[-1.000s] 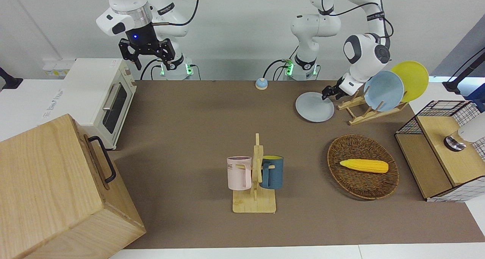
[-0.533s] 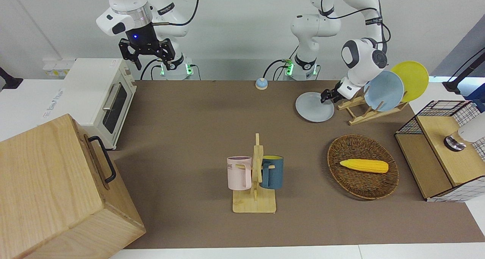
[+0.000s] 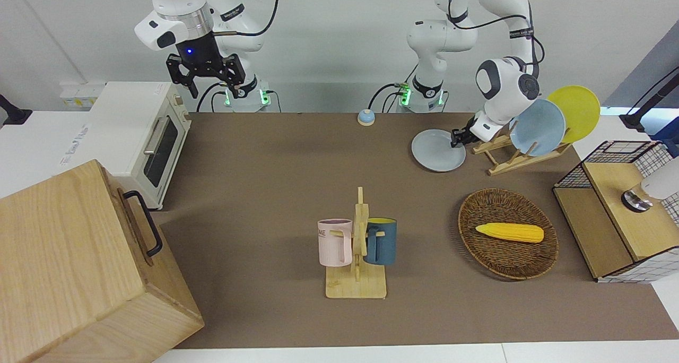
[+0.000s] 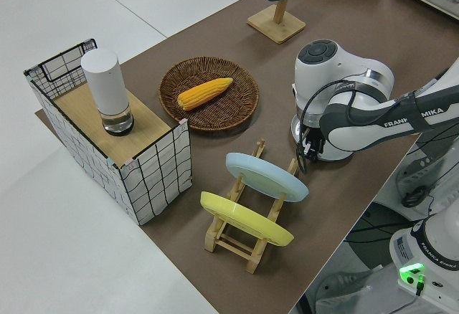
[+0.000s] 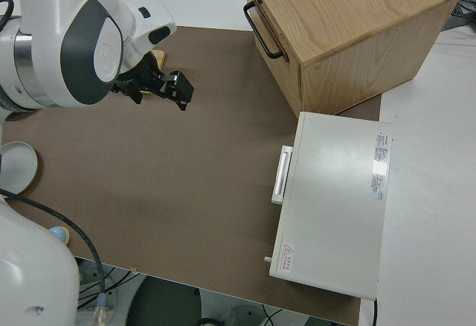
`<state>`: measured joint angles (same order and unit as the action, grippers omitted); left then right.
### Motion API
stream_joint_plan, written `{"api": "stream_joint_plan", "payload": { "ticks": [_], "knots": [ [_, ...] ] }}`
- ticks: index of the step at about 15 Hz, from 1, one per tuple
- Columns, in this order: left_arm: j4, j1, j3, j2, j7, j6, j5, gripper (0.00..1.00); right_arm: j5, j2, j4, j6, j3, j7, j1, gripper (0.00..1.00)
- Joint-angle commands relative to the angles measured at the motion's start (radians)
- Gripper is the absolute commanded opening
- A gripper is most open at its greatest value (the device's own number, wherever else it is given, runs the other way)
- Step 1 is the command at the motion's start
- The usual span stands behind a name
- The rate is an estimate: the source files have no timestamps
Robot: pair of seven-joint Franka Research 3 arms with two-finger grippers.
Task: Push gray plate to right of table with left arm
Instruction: 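Lower the left gripper onto the gray plate's edge nearest the dish rack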
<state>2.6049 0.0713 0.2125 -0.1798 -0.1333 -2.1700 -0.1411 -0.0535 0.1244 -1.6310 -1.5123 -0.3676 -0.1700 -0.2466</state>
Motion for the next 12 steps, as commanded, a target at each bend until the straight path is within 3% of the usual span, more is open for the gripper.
{"api": "stream_joint_plan", "payload": {
  "ticks": [1,5,9,12],
  "knots": [
    [0.014,0.012,0.015,-0.001,-0.037,-0.027,-0.018,0.13,-0.022,0.027,-0.027,0.001,-0.017,-0.011,-0.03,0.996],
    [0.014,0.012,0.015,-0.001,-0.037,-0.031,-0.018,0.0,-0.022,0.027,-0.027,0.001,-0.017,-0.011,-0.03,0.996],
    [0.014,0.013,0.01,-0.001,-0.031,-0.039,-0.02,0.0,-0.022,0.027,-0.027,0.001,-0.017,-0.011,-0.03,0.996],
    [0.015,0.018,-0.018,0.0,-0.011,-0.059,-0.029,0.0,-0.022,0.027,-0.027,0.001,-0.017,-0.011,-0.03,0.996]
  ]
}}
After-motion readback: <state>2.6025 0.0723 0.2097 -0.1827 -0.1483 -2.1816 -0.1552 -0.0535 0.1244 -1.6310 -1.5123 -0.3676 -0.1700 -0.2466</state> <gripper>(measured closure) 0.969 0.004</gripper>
